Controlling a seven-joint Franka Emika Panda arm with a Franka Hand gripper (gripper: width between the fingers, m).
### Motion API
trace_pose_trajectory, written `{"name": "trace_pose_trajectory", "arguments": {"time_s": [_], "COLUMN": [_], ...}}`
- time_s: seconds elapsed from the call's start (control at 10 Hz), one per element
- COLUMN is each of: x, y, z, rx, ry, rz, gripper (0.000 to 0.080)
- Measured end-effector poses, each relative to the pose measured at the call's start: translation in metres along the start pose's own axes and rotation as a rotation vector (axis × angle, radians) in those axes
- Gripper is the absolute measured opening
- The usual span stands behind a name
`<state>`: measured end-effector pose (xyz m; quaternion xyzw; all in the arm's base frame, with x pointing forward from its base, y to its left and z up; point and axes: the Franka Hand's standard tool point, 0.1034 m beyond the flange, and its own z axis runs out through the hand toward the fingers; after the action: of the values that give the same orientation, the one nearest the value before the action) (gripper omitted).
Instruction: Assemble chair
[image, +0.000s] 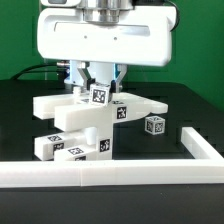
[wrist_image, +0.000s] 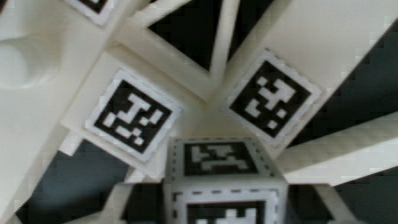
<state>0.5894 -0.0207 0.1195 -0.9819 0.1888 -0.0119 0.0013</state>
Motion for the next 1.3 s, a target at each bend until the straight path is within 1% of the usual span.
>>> {"name": "trace_pose_trajectory", "arguments": {"time_s": [0.2,0.8,1.0,1.2,1.3], "x": [0.0004,0.0002,0.0003,0.0001,0.0001], "y": [-0.0004,-0.0016,-0.0021,-0.0025,-0.0025], "z": [0.0000,0.0005,0.0004,0.0005,0.0005], "rx": [0.009,0.014,0.022,0.022,0.022], "ry": [-0.001,-0.001,-0.006,-0.006,-0.006], "rz": [0.161,0.523,0.666,0.683,0.661], "gripper": [0.0285,0.0285,0.0285,0.0285,0.0445]}}
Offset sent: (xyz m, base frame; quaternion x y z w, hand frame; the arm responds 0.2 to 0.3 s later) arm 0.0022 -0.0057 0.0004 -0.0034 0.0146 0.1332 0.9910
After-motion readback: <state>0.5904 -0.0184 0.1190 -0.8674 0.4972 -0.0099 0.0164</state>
